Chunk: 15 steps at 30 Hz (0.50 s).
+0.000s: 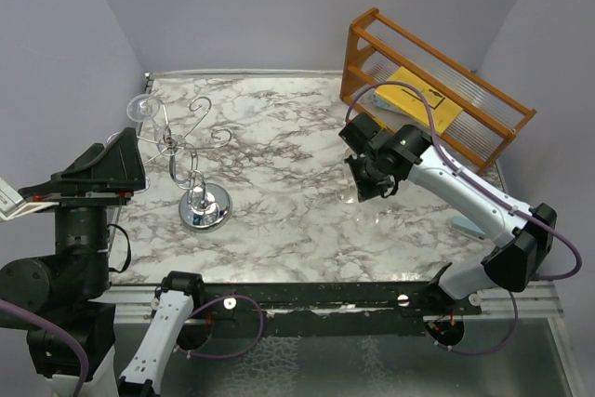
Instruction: Take the wine glass off the wine glass rack
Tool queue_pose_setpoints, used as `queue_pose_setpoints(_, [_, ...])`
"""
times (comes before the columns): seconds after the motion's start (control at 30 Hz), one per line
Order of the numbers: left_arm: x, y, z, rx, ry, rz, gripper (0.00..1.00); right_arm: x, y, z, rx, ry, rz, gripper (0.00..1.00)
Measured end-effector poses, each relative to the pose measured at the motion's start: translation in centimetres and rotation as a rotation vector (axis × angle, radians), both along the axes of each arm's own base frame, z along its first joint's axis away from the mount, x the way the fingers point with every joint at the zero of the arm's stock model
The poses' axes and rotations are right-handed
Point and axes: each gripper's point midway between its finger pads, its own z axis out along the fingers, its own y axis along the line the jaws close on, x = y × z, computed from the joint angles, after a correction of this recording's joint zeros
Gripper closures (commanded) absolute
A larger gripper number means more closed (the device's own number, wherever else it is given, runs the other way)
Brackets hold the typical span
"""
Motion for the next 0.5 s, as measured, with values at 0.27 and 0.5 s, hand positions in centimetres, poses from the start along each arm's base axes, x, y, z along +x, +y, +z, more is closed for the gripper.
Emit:
queue_pose_setpoints(0.27, [0.0,0.3,-0.1,0.006,0.004,0.014,0.01,1.0,0.5,-0.7,0.004,0.0,0.024,0.97])
queue_pose_setpoints(0.5, [-0.1,0.4,-0.1,0.007,0.007,0.017,0.01,1.5,0.7,-1.4,0.009,0.0,0.04,0.7])
